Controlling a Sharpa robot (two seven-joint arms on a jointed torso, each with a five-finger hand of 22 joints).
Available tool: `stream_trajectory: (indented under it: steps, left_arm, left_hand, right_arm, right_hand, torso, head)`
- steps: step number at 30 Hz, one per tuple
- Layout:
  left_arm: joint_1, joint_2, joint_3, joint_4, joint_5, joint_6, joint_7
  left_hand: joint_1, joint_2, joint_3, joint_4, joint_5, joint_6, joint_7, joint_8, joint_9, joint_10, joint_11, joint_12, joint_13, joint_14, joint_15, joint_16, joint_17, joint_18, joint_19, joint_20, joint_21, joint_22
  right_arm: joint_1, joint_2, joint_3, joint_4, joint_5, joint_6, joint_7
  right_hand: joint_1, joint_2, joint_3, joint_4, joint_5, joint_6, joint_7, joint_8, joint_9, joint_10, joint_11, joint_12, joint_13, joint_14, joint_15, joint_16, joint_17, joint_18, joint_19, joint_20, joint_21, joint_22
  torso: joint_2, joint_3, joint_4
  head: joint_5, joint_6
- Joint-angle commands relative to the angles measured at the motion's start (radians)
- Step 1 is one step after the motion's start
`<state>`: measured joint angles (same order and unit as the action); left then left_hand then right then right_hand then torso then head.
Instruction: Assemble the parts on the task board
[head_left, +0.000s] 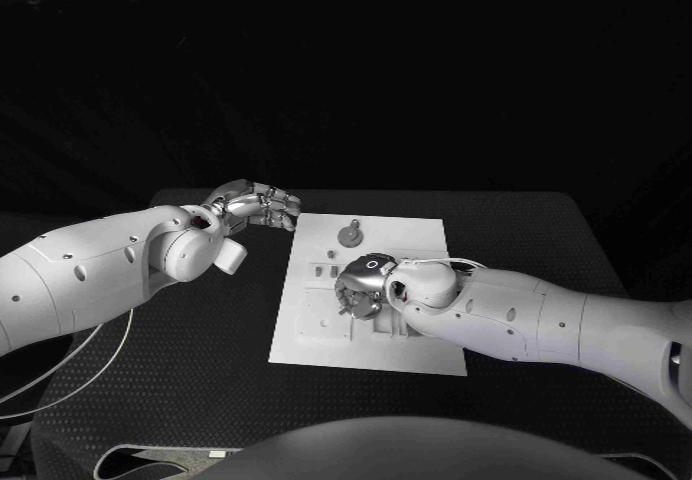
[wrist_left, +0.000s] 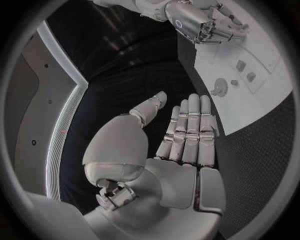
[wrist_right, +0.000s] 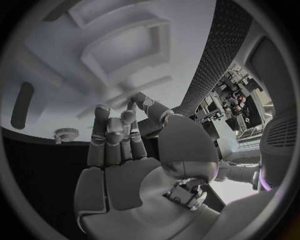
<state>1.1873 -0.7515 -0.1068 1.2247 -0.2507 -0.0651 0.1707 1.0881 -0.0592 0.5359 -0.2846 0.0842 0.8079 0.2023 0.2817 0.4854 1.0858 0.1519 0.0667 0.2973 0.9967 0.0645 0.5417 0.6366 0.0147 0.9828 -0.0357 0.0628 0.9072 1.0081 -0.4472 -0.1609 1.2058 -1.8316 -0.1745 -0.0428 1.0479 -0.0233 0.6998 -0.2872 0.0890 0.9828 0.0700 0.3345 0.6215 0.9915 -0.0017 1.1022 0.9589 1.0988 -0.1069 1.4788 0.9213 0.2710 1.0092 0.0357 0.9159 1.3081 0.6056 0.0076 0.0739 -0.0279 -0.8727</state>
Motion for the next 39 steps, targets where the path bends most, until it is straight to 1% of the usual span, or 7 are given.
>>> stream_trajectory:
  steps: [1,8,16,21,26,33,39]
  left_arm:
    - [0.001,0.001,0.001,0.003,0.0,-0.002,0.002]
    - [0.001,0.0,0.001,0.003,-0.001,-0.001,0.001]
    - [0.001,0.001,0.001,0.003,-0.01,0.003,-0.014]
    - [0.001,-0.001,0.001,0.002,-0.038,0.023,-0.034]
    - [0.001,-0.001,0.0,0.001,-0.07,0.051,-0.077]
    - [0.001,0.004,0.0,-0.01,-0.102,0.058,-0.135]
    - [0.0,0.005,-0.003,-0.017,-0.161,0.071,-0.212]
  left_hand:
    - [-0.007,0.001,0.003,0.002,0.006,-0.009,0.002,0.003,-0.002,-0.006,0.0,0.004,-0.002,0.005,0.003,-0.005,0.002,-0.008,-0.001,0.004,0.005,-0.001]
    - [-0.009,0.003,0.003,0.003,0.007,-0.009,0.002,0.004,-0.002,-0.006,0.0,0.004,-0.002,0.005,0.003,-0.006,0.003,-0.008,-0.001,0.005,0.005,-0.002]
    - [-0.011,0.004,0.004,0.005,0.01,-0.009,0.002,0.004,-0.002,-0.004,0.0,0.006,-0.002,0.007,0.003,-0.007,0.005,-0.008,0.0,0.004,0.005,-0.003]
    - [-0.024,0.007,0.002,0.009,0.013,0.008,-0.006,0.016,0.002,0.022,-0.012,0.019,0.004,0.014,0.001,-0.011,0.014,-0.007,0.005,0.002,0.007,-0.005]
    - [-0.051,0.006,-0.005,0.019,0.009,0.029,-0.016,0.029,0.004,0.045,-0.022,0.027,0.007,0.021,-0.001,-0.018,0.023,-0.008,0.009,0.0,0.008,-0.008]
    - [-0.098,0.001,-0.026,0.036,0.001,0.04,-0.021,0.033,0.001,0.063,-0.029,0.03,0.009,0.029,-0.005,-0.024,0.032,-0.007,0.014,-0.003,0.008,-0.009]
    - [-0.106,0.003,-0.028,0.039,-0.002,0.042,-0.022,0.034,0.0,0.068,-0.031,0.031,0.009,0.032,-0.006,-0.025,0.035,-0.007,0.016,-0.004,0.009,-0.01]
  right_arm:
    - [-0.012,-0.006,-0.01,-0.005,-0.018,0.026,-0.009]
    - [-0.013,-0.007,-0.01,-0.002,-0.017,-0.004,-0.001]
    - [-0.013,-0.011,-0.009,0.008,-0.013,-0.053,-0.01]
    - [-0.012,-0.021,-0.008,0.021,-0.008,-0.069,-0.016]
    - [-0.01,-0.028,-0.001,0.036,-0.002,-0.073,-0.021]
    - [-0.006,-0.035,0.01,0.056,0.004,-0.078,-0.022]
    - [-0.004,-0.042,0.023,0.07,0.004,-0.086,-0.028]
  right_hand:
    - [0.005,0.009,-0.001,-0.005,0.006,0.042,0.027,0.006,-0.03,0.008,-0.008,0.007,0.001,0.007,-0.001,0.008,-0.001,-0.009,0.004,-0.006,0.008,0.021]
    - [0.008,0.002,-0.007,-0.005,0.006,0.056,0.021,0.01,-0.028,0.022,-0.014,0.014,0.002,0.018,-0.006,0.019,-0.001,-0.009,0.016,-0.013,0.019,0.021]
    - [0.007,-0.005,-0.009,-0.005,0.006,0.066,0.017,0.013,-0.026,0.033,-0.019,0.019,0.002,0.027,-0.011,0.025,-0.002,-0.009,0.025,-0.019,0.026,0.02]
    - [0.007,-0.006,-0.009,-0.005,0.006,0.068,0.016,0.013,-0.026,0.035,-0.019,0.019,0.002,0.029,-0.012,0.026,-0.002,-0.009,0.027,-0.02,0.027,0.02]
    - [0.007,-0.006,-0.009,-0.005,0.006,0.069,0.015,0.013,-0.026,0.036,-0.02,0.02,0.002,0.03,-0.013,0.027,-0.002,-0.009,0.028,-0.021,0.027,0.02]
    - [0.007,-0.007,-0.009,-0.005,0.006,0.07,0.015,0.013,-0.026,0.038,-0.021,0.02,0.002,0.031,-0.013,0.027,-0.002,-0.009,0.029,-0.021,0.028,0.02]
    - [0.007,-0.007,-0.009,-0.005,0.006,0.071,0.014,0.013,-0.026,0.039,-0.021,0.019,0.001,0.032,-0.014,0.027,-0.003,-0.009,0.03,-0.022,0.029,0.019]
  torso:
    - [0.0,-0.0001,0.0003]
    - [0.0,-0.0001,0.0006]
    - [0.0,-0.0002,0.0007]
    - [0.0,-0.0007,0.0002]
    - [0.0,-0.0002,0.0003]
    - [0.0,-0.0004,0.0001]
    - [0.0,-0.0003,0.0007]
  head:
    - [-0.002,0.0]
    - [-0.001,0.0]
    - [-0.001,0.0]
    - [-0.001,0.0]
    - [-0.001,0.0]
    - [-0.001,0.0]
    - [-0.003,0.0]
